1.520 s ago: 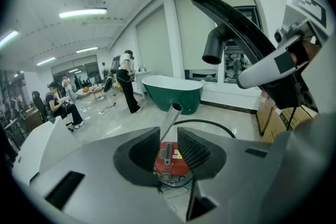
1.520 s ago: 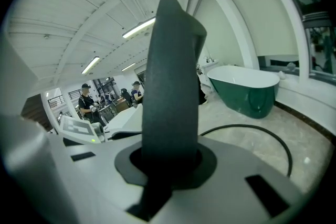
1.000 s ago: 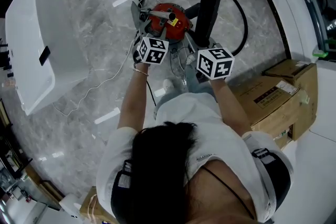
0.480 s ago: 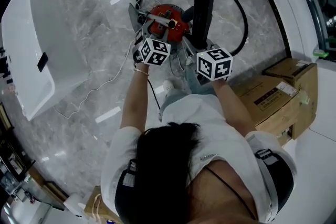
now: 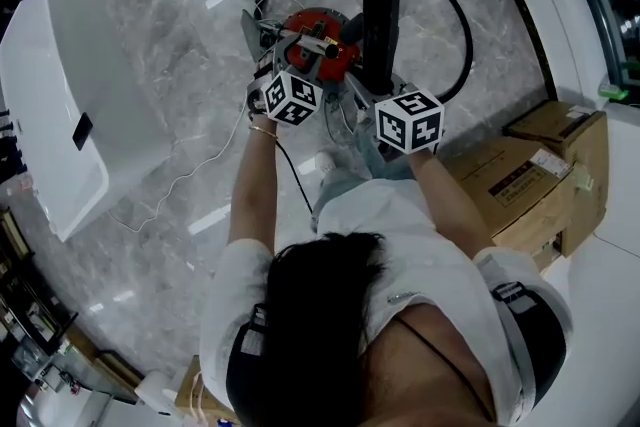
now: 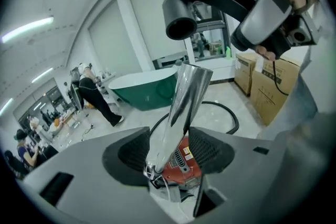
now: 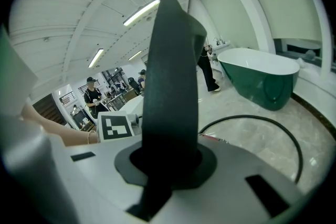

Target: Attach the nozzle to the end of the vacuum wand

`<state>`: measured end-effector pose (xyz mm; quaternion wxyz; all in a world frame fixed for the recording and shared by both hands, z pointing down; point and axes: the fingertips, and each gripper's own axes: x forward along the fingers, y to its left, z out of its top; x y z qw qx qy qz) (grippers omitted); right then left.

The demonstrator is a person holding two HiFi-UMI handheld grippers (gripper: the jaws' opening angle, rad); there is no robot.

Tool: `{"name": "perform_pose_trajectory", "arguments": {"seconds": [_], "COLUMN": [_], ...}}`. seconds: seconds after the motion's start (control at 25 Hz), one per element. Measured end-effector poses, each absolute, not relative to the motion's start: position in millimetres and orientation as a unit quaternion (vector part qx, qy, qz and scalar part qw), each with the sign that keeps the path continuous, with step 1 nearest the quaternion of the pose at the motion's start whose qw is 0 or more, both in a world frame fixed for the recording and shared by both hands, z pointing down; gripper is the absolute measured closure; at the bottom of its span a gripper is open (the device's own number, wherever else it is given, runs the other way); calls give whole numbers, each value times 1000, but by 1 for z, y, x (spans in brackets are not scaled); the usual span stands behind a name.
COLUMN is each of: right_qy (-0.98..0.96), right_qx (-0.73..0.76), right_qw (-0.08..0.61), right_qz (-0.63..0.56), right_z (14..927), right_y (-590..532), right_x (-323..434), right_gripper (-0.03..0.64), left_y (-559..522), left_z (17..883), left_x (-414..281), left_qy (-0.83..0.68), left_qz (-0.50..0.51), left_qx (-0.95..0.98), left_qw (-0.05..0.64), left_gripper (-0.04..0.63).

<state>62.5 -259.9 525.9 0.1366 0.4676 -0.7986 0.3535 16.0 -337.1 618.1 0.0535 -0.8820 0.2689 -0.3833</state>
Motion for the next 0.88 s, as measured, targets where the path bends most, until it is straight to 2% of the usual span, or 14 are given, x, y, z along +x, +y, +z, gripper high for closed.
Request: {"name": "perform_pose_trajectory", "arguments": {"seconds": [0.12, 0.2, 0.28, 0.44, 0.88], "right_qy": [-798, -797, -797, -800, -808], "right_qx": [467, 468, 468, 466, 451], "right_qw": [132, 128, 128, 126, 98], "right_qz": [357, 359, 359, 357, 366], "right_z": [527, 527, 527, 527, 524], "right_y": [-261, -262, -262, -262, -277], "right_x": [63, 63, 62, 64, 55], "right_gripper": [571, 571, 571, 571, 571], "left_y": [-336, -338, -340, -337, -369], "left_z": [623, 624, 625, 628, 611], "left_x": [23, 27, 30, 33, 34], "left_qy": [235, 232, 233, 231, 277], "left_qz": [-408, -407, -401, -385, -307], "left_qx": [-876, -877, -880, -890, -911], "left_qw": [103, 111, 101, 79, -4], "left_gripper": [370, 370, 373, 436, 430]}}
